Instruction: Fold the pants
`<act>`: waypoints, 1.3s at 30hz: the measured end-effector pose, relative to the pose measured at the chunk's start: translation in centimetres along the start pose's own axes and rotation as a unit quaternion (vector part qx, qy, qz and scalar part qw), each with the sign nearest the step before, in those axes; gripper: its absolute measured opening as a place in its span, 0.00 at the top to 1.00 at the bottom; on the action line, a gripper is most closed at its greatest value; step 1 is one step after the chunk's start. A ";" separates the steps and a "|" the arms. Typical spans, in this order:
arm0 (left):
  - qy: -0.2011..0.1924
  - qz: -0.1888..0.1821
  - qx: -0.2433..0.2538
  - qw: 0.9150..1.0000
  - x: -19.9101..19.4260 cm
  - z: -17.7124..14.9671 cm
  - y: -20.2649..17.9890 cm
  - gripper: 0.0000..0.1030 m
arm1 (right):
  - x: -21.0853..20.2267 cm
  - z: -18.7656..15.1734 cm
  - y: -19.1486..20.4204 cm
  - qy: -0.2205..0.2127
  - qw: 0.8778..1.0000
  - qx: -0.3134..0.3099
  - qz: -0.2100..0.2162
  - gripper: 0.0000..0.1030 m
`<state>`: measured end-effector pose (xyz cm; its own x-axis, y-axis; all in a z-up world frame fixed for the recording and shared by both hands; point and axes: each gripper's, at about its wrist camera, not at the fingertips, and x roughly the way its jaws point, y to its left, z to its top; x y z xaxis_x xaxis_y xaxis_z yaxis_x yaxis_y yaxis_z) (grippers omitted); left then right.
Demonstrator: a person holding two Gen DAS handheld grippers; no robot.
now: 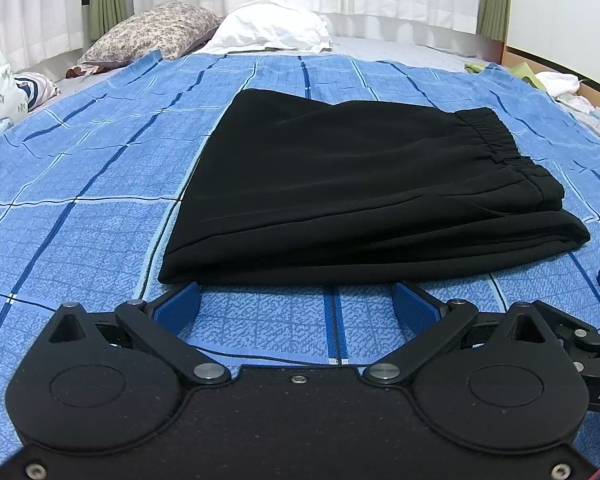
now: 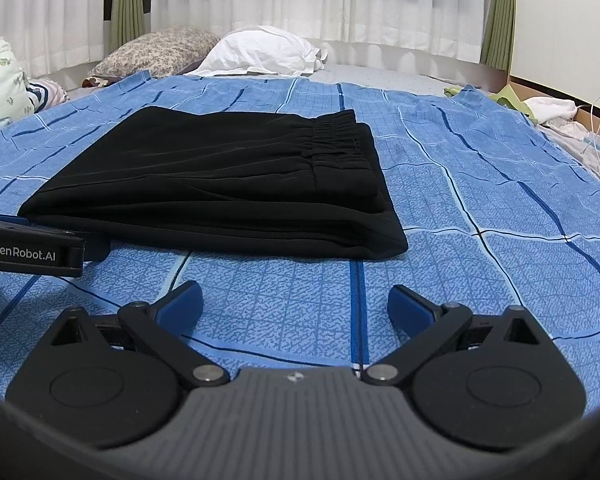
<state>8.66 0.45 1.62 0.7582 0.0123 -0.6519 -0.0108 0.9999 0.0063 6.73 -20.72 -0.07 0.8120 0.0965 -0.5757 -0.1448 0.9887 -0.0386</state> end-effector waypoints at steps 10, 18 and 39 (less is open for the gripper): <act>-0.002 -0.001 -0.002 1.000 0.1 -0.1 0.1 0.00 | 0.0 0.0 0.0 0.000 1.000 0.001 0.001 0.00; -0.004 -0.001 -0.003 1.000 0.0 -0.1 0.1 0.00 | 0.0 0.0 -0.1 0.000 1.000 0.001 0.001 0.00; -0.005 -0.002 -0.004 1.000 0.1 -0.1 0.1 0.00 | 0.0 0.0 -0.1 -0.001 1.000 0.001 0.001 0.00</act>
